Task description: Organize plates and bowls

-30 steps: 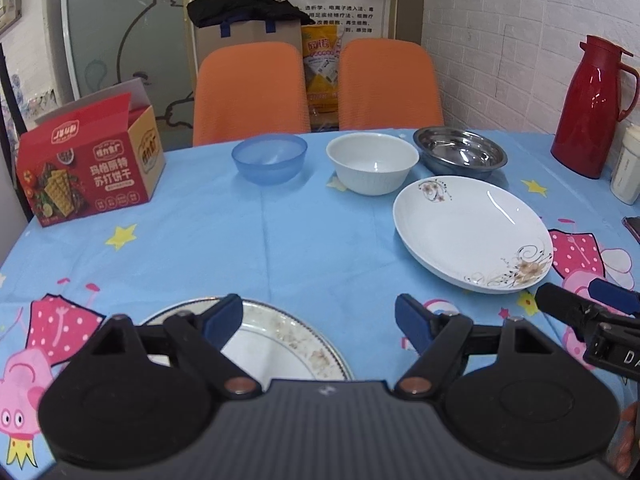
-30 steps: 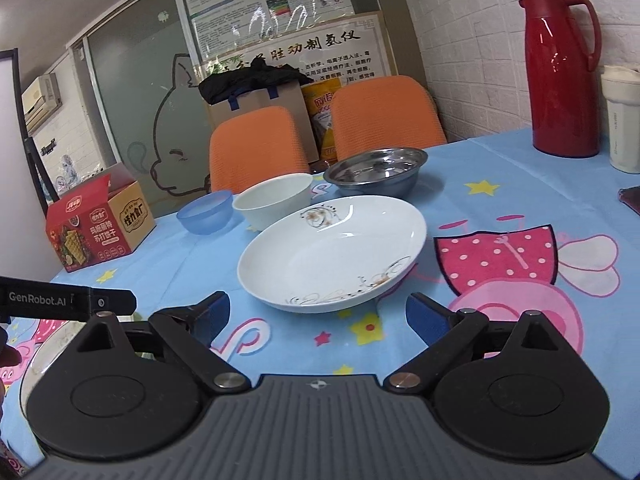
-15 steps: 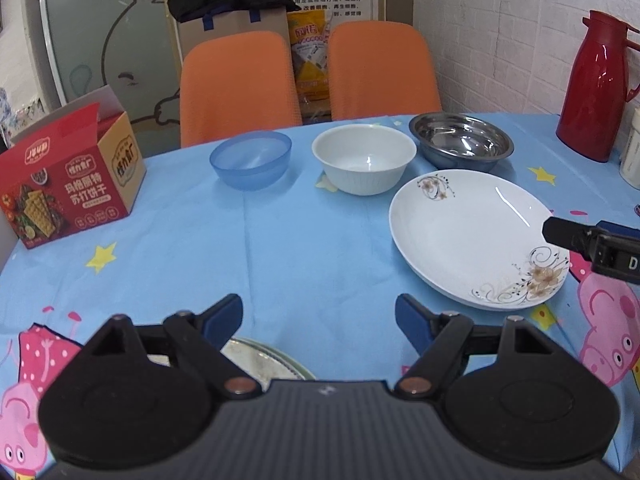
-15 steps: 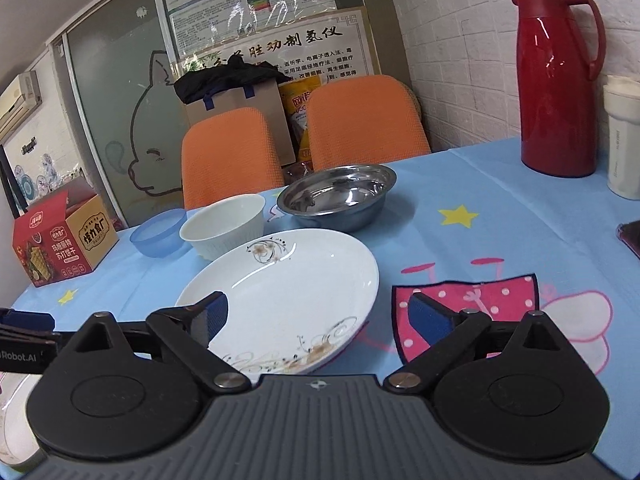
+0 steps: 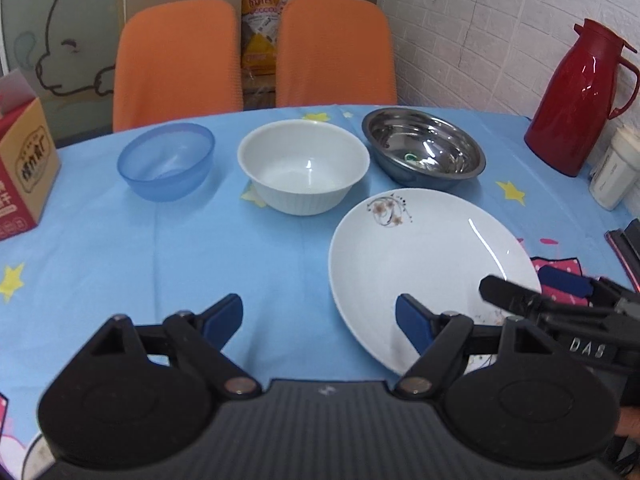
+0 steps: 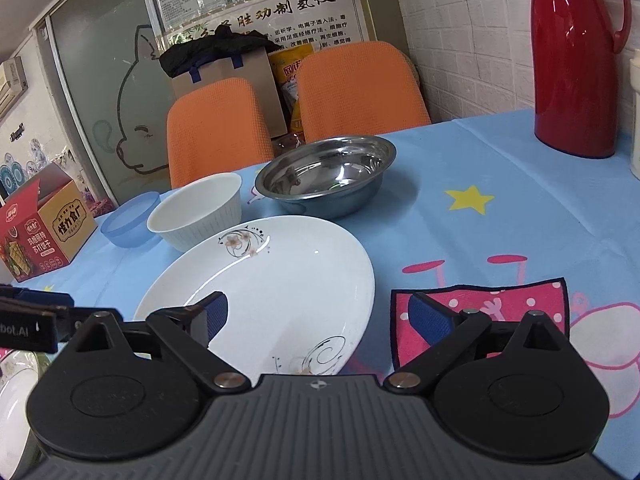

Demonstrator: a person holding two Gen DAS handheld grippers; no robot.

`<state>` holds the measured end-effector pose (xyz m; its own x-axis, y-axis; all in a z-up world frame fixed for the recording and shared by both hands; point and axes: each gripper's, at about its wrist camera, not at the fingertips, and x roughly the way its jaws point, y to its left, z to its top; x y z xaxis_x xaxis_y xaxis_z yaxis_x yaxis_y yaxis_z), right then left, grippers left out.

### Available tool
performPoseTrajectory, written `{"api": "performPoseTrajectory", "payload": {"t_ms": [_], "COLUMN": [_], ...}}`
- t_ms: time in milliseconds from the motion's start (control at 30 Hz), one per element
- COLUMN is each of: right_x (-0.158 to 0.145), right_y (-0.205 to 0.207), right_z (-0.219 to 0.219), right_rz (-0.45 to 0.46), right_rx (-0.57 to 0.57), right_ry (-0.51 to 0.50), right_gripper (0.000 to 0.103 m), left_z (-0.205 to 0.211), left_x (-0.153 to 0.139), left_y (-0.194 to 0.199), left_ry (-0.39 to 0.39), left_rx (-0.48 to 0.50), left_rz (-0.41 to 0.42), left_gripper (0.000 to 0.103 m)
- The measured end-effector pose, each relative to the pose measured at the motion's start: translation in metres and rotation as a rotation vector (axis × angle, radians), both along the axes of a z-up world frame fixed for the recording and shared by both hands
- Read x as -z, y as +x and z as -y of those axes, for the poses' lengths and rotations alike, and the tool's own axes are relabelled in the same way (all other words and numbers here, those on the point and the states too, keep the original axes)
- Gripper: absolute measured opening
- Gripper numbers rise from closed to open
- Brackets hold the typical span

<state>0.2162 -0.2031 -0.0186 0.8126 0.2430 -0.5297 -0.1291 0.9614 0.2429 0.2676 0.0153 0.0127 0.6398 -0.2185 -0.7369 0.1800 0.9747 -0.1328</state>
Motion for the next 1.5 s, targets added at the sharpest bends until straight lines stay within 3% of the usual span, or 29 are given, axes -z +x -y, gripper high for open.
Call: {"api": "performPoseTrajectory", "payload": {"t_ms": [233,467,867,1000,1100,1267,1500], "right_x": [0.008,0.012,0.017,0.017,0.018,0.016,0.000], "right_y": [0.011,0.019,0.016,0.016,0.013,0.010,-0.015], "right_z": [-0.009,-0.015,-0.030,-0.035,-0.042,-0.045,-0.042], "right_rz": [-0.045,-0.063,-0.036,-0.040,-0.029,-0.023,0.034], "right_rx": [-0.032,-0.038,-0.083,-0.072,-0.090,-0.049,0.000], "right_ry": [-0.030,-0.054,-0.158,-0.186,-0.182,-0.191,-0.149], "right_gripper": [0.103,0.103,0.103,0.103,0.103,0.103,0.103], "left_z": [0.017,0.031,0.036,0.040,0.049,0.049,0.042], "left_x": [0.022,0.033,0.035,0.036,0.036,0.030,0.008], "left_y": [0.041,0.048,0.042,0.039,0.031,0.029,-0.004], "left_ry": [-0.041,-0.011,0.025,0.023,0.038,0.025,0.022], "left_rx": [0.038,0.039,0.037,0.039,0.052,0.010,0.028], "left_rz": [-0.078,-0.082,-0.053,-0.036,-0.009,-0.034,0.030], "left_gripper": [0.077,0.074,0.077,0.072,0.069,0.063,0.062]}}
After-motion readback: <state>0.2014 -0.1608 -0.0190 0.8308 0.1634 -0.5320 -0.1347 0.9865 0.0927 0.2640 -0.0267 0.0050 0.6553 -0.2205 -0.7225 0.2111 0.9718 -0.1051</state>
